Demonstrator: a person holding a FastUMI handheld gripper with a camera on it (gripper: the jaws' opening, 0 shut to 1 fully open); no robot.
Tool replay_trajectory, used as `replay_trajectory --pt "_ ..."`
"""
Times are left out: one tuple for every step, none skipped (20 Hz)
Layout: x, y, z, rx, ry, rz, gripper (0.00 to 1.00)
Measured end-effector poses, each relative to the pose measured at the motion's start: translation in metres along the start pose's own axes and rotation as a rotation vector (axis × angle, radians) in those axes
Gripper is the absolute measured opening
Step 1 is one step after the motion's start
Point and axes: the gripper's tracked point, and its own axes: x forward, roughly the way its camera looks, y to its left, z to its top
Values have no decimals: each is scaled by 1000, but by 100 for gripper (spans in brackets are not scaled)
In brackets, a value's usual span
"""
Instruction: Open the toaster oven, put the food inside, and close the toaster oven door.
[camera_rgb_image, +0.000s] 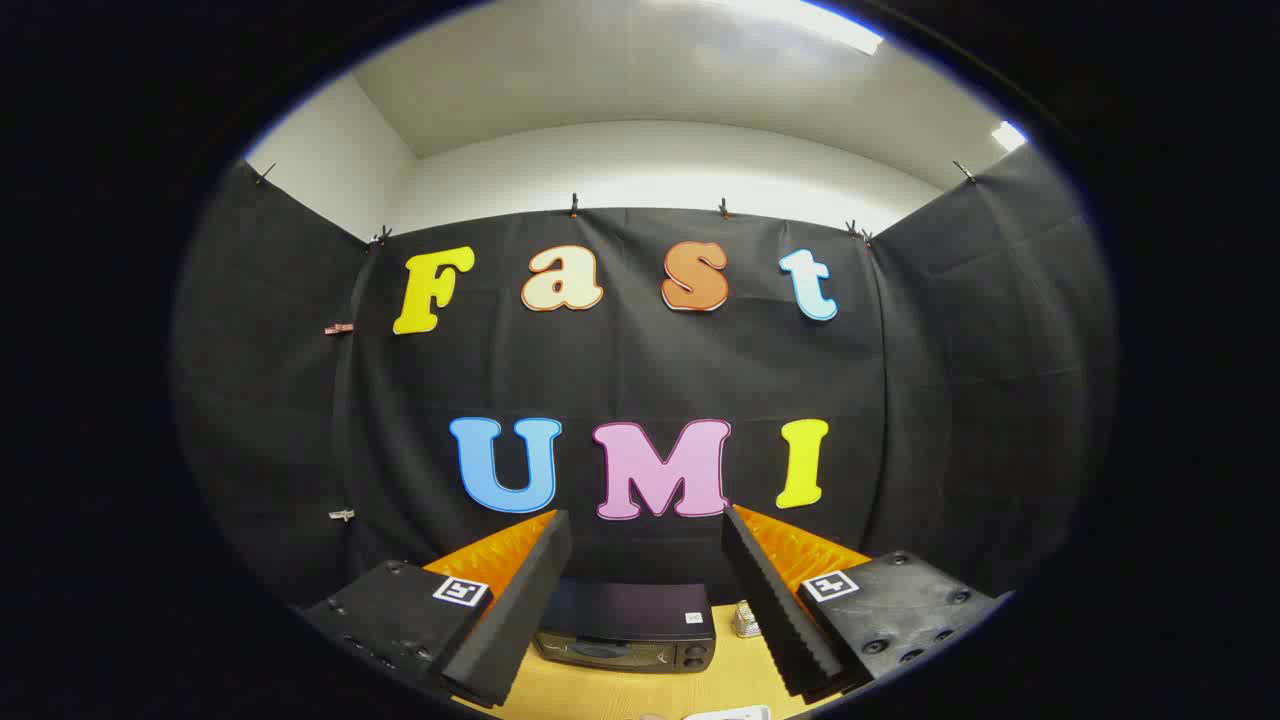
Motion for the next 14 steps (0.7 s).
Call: replay_trajectory --pt "2 1 0 1 1 3 98" --pt "2 1 -1 0 3 4 98" --pt "2 1 -2 -1 3 5 98" --pt "3 0 -2 -3 3 6 98" --pt "4 0 -2 -6 3 5 98" --pt "6 -1 -4 -8 5 2 98" --pt "7 -2 -6 -10 11 1 98" --pt "7 -2 -7 -9 13 3 98" --pt "8 -1 -7 -7 14 4 98" --pt "10 -2 -7 -6 13 3 98" --pt "11 -2 -7 -8 13 1 98" --pt "12 -2 -7 -11 11 1 98" --pt "14 -2 -6 -13 10 1 98" --pt "15 -1 -7 -14 9 2 98"
